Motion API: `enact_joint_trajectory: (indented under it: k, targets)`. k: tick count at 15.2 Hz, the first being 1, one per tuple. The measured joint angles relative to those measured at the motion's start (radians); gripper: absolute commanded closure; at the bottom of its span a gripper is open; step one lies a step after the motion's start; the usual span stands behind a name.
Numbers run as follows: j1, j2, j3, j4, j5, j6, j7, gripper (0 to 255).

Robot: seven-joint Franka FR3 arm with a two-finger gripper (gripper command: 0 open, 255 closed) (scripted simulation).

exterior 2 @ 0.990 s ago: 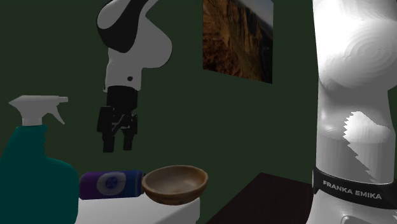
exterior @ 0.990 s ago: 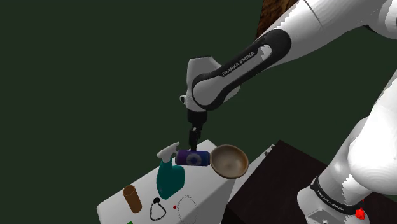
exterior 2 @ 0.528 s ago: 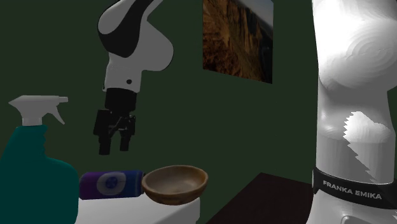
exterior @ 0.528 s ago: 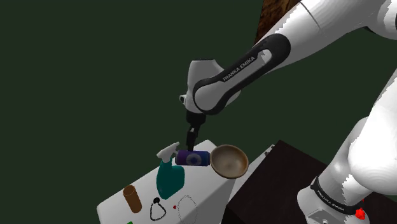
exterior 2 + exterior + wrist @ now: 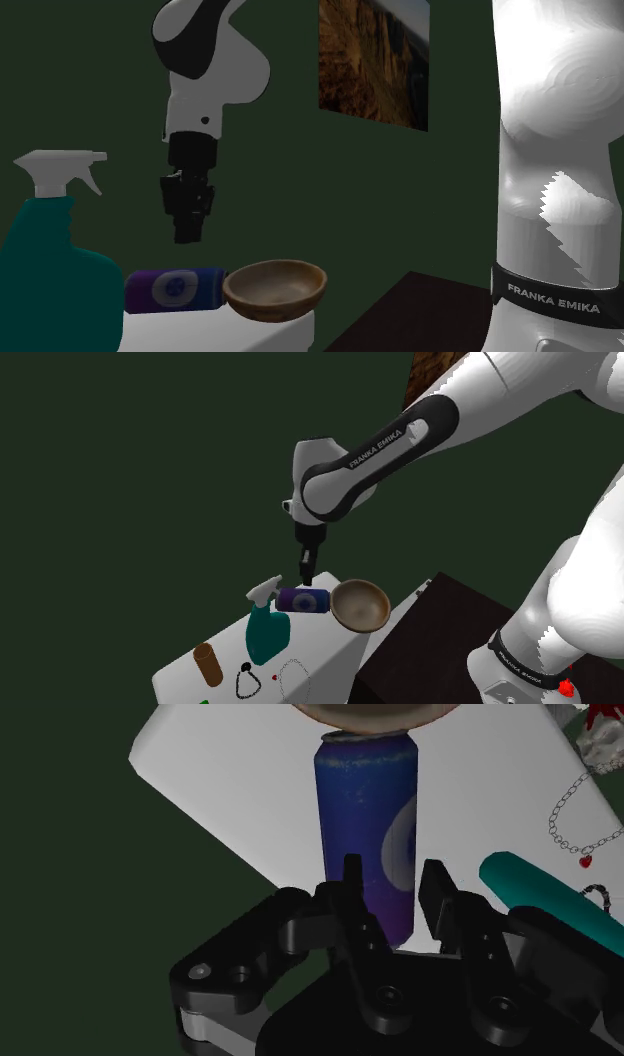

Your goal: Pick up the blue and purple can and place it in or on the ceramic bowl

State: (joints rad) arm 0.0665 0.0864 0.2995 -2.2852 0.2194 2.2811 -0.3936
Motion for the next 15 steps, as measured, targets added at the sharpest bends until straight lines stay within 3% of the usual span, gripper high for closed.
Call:
enact_joint_trajectory:
  k: [1,5,6,7,8,10,13,15]
  targets:
    - [-0.003,-0.002,-0.003,0.017,-0.003,-0.059,-0.004,255]
    - [-0.008,0.079,-0.01,0.071,-0.024,0.003,-0.011,255]
    - [-0.009,0.11,-0.014,0.083,-0.049,0.067,-0.004,255]
    - [-0.005,0.121,-0.004,0.025,-0.096,0.289,0.007,255]
    - [0.002,0.062,0.007,-0.072,-0.101,0.385,0.007,0]
    - [0.007,0.05,0.004,-0.057,-0.116,0.325,0.031,0]
    - [0.047,0.045,-0.011,-0.064,-0.223,0.284,0.171,0]
    - [0.084,0.053,0.0,-0.089,-0.31,0.265,0.19,0]
